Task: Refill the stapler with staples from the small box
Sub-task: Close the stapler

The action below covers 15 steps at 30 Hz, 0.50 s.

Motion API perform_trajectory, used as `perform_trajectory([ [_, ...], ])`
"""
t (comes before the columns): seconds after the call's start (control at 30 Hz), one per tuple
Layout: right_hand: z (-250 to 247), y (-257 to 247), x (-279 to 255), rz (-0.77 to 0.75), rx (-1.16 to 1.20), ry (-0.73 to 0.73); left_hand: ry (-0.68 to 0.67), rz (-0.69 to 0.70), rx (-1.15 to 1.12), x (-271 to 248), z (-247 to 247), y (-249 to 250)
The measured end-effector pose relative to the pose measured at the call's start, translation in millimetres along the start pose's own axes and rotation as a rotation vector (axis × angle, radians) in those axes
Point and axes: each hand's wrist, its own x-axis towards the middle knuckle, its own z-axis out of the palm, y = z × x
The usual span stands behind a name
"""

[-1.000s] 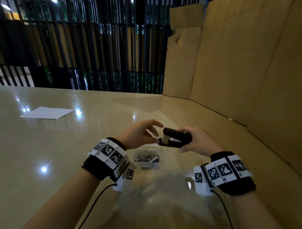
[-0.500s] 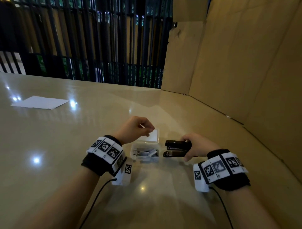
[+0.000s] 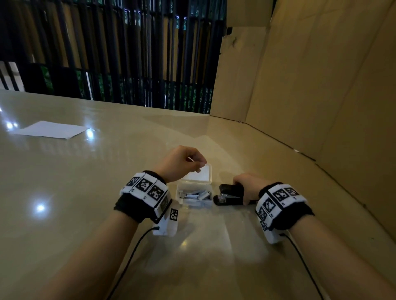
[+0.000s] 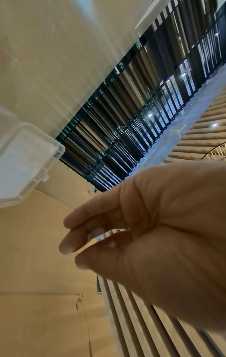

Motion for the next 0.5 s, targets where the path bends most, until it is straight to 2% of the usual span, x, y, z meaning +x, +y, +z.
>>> perform_trajectory([
  [0.3, 5.0, 0.9, 2.1, -0.006, -0.028, -0.006, -0.036, -0.032, -0.003, 1.1, 9.3, 0.0],
  [0.5, -17.3, 0.7, -3.7, 0.002, 0.033, -0.025, -0.045, -0.053, 0.073, 6.9, 14.2, 7.2],
])
